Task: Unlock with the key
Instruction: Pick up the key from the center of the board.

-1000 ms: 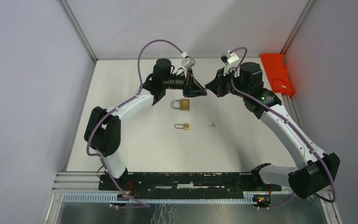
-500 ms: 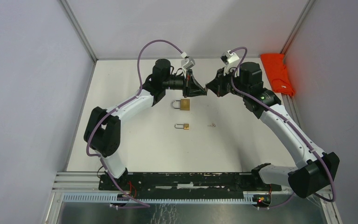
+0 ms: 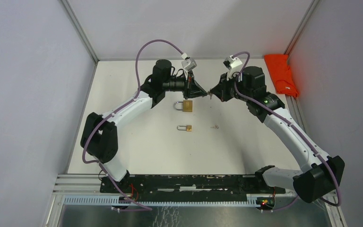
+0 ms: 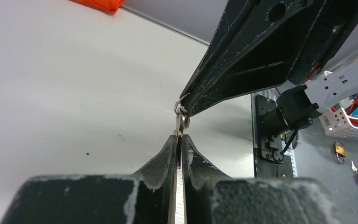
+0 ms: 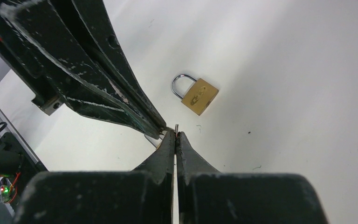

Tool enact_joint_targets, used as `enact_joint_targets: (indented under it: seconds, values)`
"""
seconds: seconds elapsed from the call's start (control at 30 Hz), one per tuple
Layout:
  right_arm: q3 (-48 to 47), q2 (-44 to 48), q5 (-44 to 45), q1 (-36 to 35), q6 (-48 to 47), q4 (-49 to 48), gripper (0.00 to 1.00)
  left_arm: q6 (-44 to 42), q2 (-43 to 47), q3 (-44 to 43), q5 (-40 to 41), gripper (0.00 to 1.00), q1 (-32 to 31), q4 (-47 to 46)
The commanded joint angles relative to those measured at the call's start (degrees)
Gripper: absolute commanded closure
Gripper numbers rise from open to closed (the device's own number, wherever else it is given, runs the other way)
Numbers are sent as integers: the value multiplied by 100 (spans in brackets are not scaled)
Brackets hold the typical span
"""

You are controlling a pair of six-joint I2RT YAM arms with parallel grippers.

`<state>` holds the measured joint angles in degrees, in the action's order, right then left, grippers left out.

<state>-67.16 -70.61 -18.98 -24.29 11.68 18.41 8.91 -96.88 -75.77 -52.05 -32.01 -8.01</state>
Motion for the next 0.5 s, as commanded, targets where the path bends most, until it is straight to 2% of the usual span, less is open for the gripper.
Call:
enact_joint_targets:
  seconds: [0.0,0.33,0.47]
  values:
    - [47,201,55,-31,-78,-83,100,-414,324,-184,154,88,-33,206]
    - [122,205,-48,-25,-95,-105,100,-543,285,-323,208,88,-33,467]
    - [80,196,-109,-28,-86,-139,100,-514,275,-279,265,82,-41,476]
